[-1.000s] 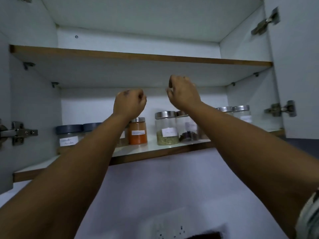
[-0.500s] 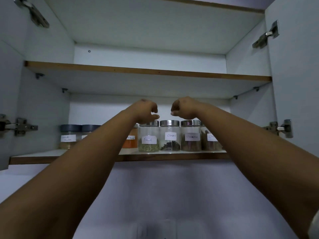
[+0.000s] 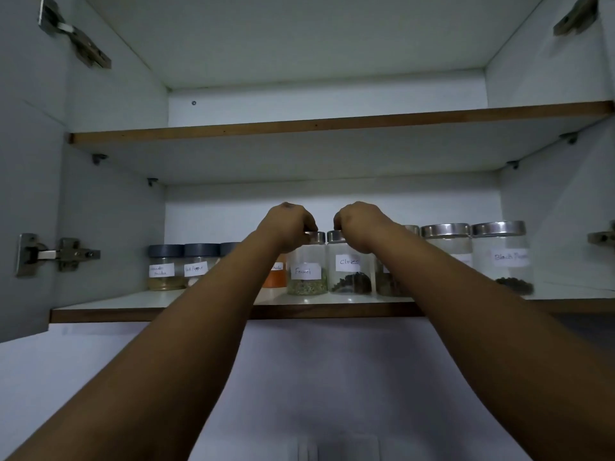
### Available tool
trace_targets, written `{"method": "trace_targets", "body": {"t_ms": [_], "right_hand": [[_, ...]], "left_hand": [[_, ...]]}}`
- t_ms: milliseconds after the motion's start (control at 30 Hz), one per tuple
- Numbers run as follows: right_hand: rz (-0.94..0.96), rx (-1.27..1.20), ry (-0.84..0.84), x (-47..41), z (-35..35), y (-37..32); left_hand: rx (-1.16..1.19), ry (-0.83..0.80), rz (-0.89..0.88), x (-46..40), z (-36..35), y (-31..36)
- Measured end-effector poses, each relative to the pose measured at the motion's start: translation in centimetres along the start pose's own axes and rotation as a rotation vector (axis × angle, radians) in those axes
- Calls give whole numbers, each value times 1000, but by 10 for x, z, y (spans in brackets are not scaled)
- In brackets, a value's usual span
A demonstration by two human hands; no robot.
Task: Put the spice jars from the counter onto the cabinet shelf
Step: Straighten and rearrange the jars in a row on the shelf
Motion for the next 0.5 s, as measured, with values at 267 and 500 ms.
{"method": "trace_targets", "body": {"t_ms": [267,500], "right_hand": [[-89,-16,-118,-45,-37,2],[-136,14,-221,-86,-57,-8]], "left_hand": [[13,-58,14,-36,-44,-18],[-167,-172,-16,-68,-68,-22]]}}
Point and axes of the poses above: each hand's wrist, its own x-axis away from the middle knuckle, its own z-axis out of the back of the hand, y = z × x, the point moved 3 cm from there along -x, towards the middle knuckle, and after that the axes turned 6 degrees about z, right-handed, at the moved point
